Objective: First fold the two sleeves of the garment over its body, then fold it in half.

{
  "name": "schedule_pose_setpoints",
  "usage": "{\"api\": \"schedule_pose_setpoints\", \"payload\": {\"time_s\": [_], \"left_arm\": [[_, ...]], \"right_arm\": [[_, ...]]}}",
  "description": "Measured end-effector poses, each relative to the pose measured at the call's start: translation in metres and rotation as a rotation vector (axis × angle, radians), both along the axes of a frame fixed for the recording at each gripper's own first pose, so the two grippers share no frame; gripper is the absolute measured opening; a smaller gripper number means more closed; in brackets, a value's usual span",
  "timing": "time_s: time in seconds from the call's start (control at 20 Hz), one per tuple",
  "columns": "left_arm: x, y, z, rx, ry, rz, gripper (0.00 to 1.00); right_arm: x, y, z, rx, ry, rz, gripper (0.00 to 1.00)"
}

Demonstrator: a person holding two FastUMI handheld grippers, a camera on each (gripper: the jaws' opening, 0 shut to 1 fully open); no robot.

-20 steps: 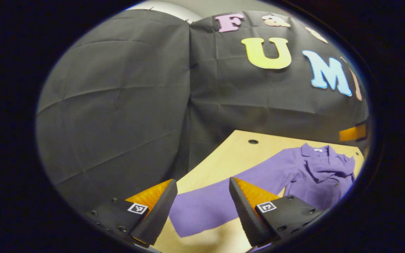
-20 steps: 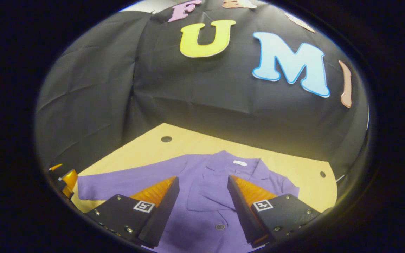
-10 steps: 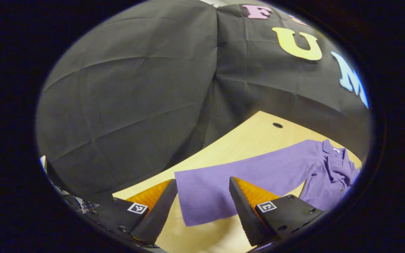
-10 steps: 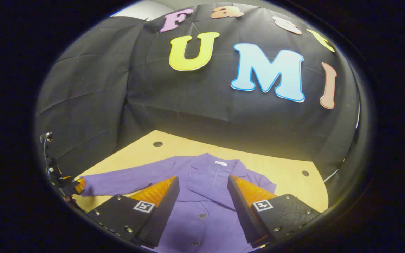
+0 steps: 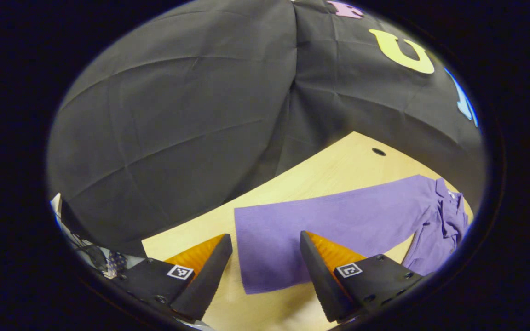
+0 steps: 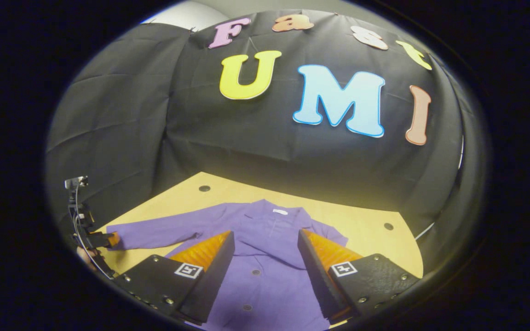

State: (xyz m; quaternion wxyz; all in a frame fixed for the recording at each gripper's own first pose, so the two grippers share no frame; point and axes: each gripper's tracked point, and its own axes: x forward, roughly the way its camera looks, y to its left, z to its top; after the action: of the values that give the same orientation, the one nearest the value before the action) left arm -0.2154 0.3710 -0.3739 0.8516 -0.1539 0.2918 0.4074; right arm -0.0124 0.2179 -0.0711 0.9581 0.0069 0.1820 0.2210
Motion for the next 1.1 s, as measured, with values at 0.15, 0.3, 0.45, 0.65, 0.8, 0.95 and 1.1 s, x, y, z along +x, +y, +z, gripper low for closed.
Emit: {"api": "schedule_pose_setpoints", "payload": {"time_s": [0.15,0.3,0.45,0.65,0.8,0.95,1.1], "left_arm": [[-0.002,0.0,-0.003,-0.017,0.003,0.006,0.96],[-0.001,-0.001,-0.005,-0.012,0.008,0.013,0.93],[-0.003,0.0,-0.004,0.009,0.06,0.023,0.85],[0.006,-0.002,0.006,0.006,0.049,0.021,0.64],[0.017,-0.008,0.009,-0.01,0.02,0.019,0.27],[0.02,-0.01,0.007,-0.03,0.005,-0.009,0.11],[0.023,-0.014,0.006,-0.066,-0.003,-0.026,0.1]], "right_arm": [[-0.001,0.003,0.001,0.016,0.011,0.007,0.86],[-0.002,0.006,-0.002,0.019,0.02,0.024,0.86],[-0.003,0.008,-0.005,0.025,0.033,0.033,0.86],[-0.005,0.009,-0.012,0.035,0.056,0.043,0.86],[-0.004,0.007,-0.018,0.036,0.065,0.045,0.86],[-0.003,-0.001,-0.02,0.031,0.071,0.035,0.84],[-0.001,-0.012,-0.022,0.028,0.076,0.021,0.86]]}}
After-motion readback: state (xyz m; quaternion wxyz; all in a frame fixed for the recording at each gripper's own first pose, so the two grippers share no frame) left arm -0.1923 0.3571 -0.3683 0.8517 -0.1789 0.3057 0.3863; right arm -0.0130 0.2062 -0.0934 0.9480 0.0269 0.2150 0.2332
